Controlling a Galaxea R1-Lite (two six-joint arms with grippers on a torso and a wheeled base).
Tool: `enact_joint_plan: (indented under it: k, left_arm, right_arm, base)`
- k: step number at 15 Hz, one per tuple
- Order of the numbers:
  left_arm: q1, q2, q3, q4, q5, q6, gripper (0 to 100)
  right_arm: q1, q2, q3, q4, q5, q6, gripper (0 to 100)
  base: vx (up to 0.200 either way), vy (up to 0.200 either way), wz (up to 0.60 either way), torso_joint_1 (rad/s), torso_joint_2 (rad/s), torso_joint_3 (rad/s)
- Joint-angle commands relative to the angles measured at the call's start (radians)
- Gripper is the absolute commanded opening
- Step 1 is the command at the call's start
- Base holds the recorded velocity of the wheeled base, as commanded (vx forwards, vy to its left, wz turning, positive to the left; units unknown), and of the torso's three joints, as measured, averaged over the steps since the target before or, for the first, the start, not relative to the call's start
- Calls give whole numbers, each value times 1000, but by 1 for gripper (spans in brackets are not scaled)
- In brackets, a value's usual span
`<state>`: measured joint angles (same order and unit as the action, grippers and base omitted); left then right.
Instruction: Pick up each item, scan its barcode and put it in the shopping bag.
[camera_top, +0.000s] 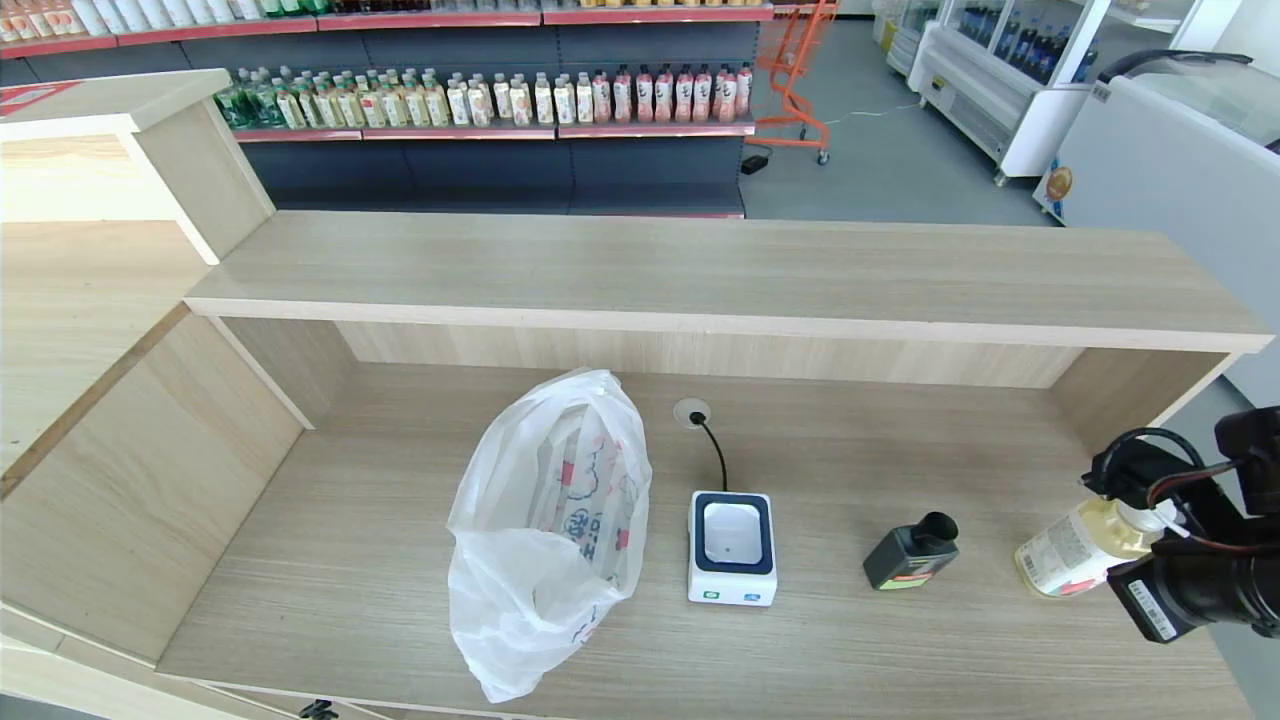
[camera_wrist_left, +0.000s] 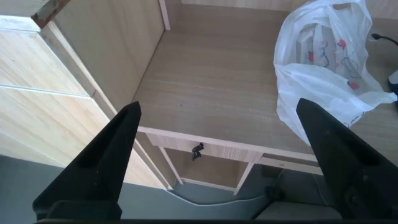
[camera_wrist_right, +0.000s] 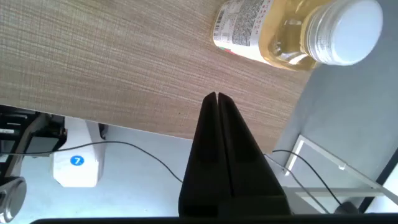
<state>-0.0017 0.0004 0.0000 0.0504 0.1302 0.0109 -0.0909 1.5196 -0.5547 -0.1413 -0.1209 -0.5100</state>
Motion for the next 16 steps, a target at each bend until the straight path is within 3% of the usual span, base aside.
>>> enact_joint_plan:
  k: [1, 2, 3, 10, 13, 16]
  left_arm:
    - [0, 0, 0, 0, 0, 0, 100]
    - [0, 0, 0, 0, 0, 0, 100]
    - [0, 0, 0, 0, -1, 0, 100]
    - [0, 0, 0, 0, 0, 0, 100]
    - [0, 0, 0, 0, 0, 0, 100]
    - [0, 0, 0, 0, 0, 0, 100]
  right_arm:
    - [0, 48, 10, -26, 6, -10, 0]
    - [2, 48, 15, -34, 7, -10, 0]
    - [2, 57, 15, -44, 10, -10, 100]
    - [8, 162, 2, -100, 109, -13, 100]
    - [53, 248, -2, -185, 113, -22, 100]
    - [100, 304, -8, -273, 193, -22, 100]
  base:
    - [0, 0, 0, 0, 0, 0]
    - [0, 0, 0, 0, 0, 0]
    - [0, 0, 0, 0, 0, 0]
    - [0, 0, 0, 0, 0, 0]
    - [0, 0, 0, 0, 0, 0]
    - [0, 0, 0, 0, 0, 0]
